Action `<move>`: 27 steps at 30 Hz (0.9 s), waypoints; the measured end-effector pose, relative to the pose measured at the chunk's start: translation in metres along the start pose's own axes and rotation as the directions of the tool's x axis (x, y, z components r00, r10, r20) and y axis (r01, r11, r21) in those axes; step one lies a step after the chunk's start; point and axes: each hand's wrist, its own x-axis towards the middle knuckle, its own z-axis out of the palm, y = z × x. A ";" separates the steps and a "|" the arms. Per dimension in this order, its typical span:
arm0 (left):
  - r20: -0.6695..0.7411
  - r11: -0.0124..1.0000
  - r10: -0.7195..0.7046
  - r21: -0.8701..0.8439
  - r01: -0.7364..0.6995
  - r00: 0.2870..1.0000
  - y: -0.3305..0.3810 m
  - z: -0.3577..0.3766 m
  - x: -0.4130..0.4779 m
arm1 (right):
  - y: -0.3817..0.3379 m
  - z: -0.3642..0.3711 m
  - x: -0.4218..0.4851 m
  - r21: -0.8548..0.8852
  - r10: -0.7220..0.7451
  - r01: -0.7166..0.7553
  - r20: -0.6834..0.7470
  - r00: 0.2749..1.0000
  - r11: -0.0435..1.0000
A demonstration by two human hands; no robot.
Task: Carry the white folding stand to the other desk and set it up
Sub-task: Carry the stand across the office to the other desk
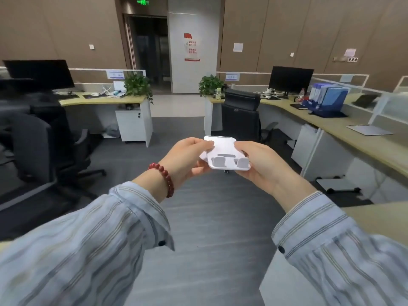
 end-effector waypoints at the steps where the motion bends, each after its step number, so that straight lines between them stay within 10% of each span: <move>1: 0.003 1.000 -0.004 0.002 0.004 1.000 0.008 -0.009 0.030 | -0.007 0.007 0.030 -0.008 0.001 -0.001 0.004 1.000 1.000; 17: -0.013 0.999 0.007 0.047 -0.006 1.000 0.045 -0.116 0.481 | -0.047 0.069 0.494 -0.066 0.012 -0.008 0.064 0.998 0.998; 27: -0.257 0.999 0.017 -0.035 -0.027 0.966 0.104 -0.222 0.733 | -0.105 0.166 0.783 -0.073 0.037 -0.019 0.248 0.968 0.997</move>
